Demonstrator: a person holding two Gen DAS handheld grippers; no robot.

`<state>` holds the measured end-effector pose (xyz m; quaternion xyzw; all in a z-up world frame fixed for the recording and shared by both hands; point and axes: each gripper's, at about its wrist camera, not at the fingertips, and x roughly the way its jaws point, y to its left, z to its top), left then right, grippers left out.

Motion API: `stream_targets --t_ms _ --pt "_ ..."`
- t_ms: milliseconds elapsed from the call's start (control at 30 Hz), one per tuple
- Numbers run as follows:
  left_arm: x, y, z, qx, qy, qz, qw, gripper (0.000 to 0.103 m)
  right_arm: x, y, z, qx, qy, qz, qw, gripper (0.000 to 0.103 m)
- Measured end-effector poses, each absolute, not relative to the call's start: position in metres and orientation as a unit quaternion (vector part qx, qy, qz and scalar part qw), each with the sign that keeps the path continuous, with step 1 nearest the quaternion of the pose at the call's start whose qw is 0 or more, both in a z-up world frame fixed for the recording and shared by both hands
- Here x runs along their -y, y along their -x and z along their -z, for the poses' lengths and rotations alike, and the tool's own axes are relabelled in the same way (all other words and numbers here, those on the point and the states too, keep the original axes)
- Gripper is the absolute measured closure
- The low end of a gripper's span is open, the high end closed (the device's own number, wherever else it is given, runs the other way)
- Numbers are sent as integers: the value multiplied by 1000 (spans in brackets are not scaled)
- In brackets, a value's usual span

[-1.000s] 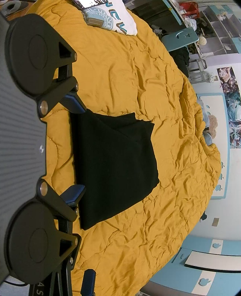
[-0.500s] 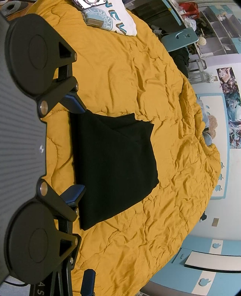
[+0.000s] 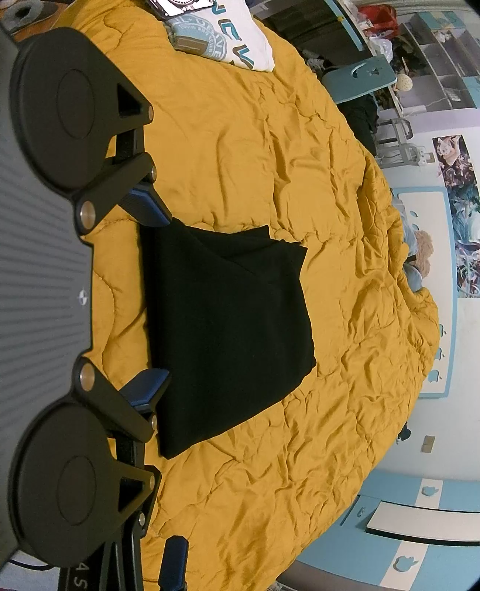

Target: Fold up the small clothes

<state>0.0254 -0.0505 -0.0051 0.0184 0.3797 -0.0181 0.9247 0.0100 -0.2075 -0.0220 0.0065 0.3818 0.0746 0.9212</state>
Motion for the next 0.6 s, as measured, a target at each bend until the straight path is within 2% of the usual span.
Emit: stream_targets --t_ms 600 --pt "50 -25 4 -378 -19 17 925 3 208 -10 23 -381 -7 -75 922 21"
